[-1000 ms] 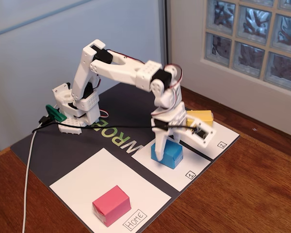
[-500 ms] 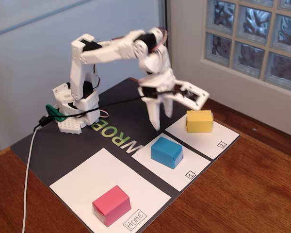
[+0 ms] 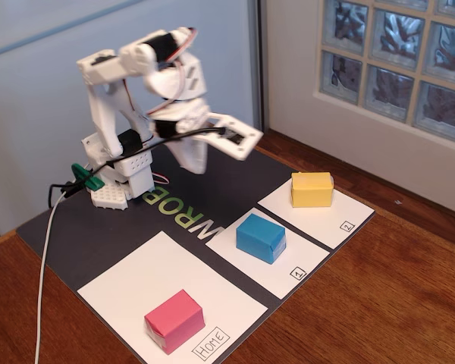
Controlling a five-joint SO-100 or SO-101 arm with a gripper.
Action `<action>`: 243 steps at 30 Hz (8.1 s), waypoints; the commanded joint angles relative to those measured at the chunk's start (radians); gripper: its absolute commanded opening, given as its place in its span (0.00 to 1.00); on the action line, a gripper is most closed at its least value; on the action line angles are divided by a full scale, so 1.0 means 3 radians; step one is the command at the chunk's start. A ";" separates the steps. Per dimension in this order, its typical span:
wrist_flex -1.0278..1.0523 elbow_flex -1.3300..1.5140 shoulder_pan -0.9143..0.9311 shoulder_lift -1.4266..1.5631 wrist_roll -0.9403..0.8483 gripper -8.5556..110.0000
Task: Move box blue to zone 1
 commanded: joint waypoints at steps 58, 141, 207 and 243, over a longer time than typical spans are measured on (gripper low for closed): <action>-0.0793 0.5323 0.0291 0.4929 0.0793 0.07; -0.0793 0.5328 0.0291 0.4929 0.0793 0.07; -0.0793 0.5328 0.0291 0.4929 0.0793 0.07; -0.0793 0.5328 0.0291 0.4929 0.0793 0.07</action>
